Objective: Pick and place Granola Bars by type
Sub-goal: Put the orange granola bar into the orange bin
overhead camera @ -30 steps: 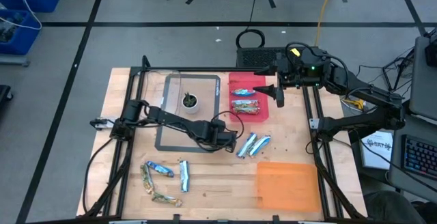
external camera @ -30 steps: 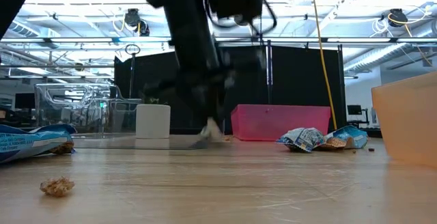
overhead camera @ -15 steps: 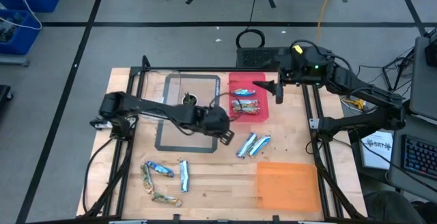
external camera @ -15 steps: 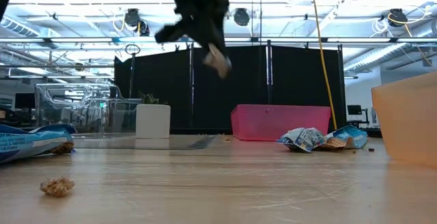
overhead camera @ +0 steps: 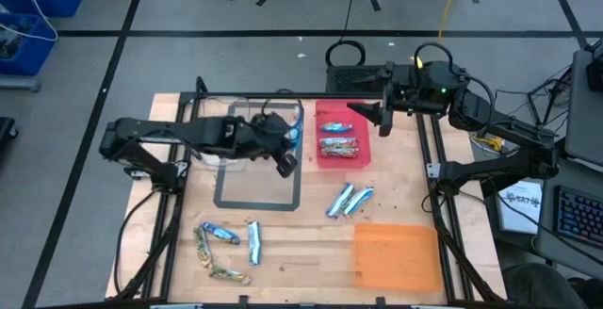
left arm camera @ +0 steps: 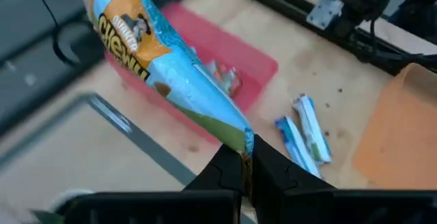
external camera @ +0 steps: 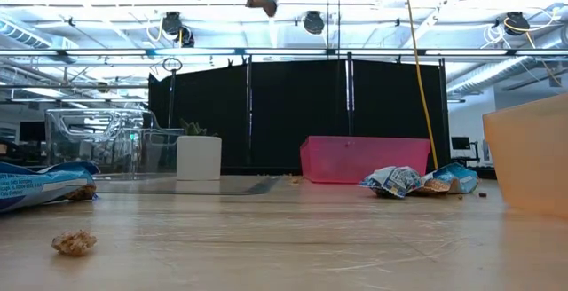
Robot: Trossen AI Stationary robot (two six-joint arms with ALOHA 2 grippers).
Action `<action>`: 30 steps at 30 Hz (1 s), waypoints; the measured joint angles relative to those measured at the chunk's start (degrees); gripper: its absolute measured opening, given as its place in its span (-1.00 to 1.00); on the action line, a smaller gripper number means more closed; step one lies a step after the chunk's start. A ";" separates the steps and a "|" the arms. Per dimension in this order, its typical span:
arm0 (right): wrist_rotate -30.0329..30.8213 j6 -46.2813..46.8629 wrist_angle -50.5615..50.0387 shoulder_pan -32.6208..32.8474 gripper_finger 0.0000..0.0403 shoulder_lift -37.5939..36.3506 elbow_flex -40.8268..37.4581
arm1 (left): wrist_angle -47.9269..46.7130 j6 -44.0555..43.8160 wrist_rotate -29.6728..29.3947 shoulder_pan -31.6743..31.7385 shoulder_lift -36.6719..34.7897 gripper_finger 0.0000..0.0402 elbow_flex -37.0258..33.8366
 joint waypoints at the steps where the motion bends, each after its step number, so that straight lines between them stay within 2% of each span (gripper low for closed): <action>1: -0.13 0.54 0.25 0.17 0.47 0.02 0.00 | 0.30 1.99 -0.75 0.09 -0.74 -0.94 0.00; 13: 1.71 3.38 9.88 4.68 0.52 3.68 0.00 | 12.74 28.25 -4.32 0.49 -4.04 -0.95 0.04; 19: 3.31 3.38 11.52 5.88 0.52 5.32 -0.02 | 20.80 40.43 -5.54 -0.12 -3.99 -0.95 0.02; 25: 3.30 4.41 13.24 6.42 0.52 6.01 -0.02 | 26.18 56.49 -5.52 -1.92 -3.95 -0.95 0.02; 30: 3.27 6.52 13.36 7.01 0.52 6.02 -0.02 | 27.88 61.86 -5.49 -2.29 -3.95 -0.95 0.02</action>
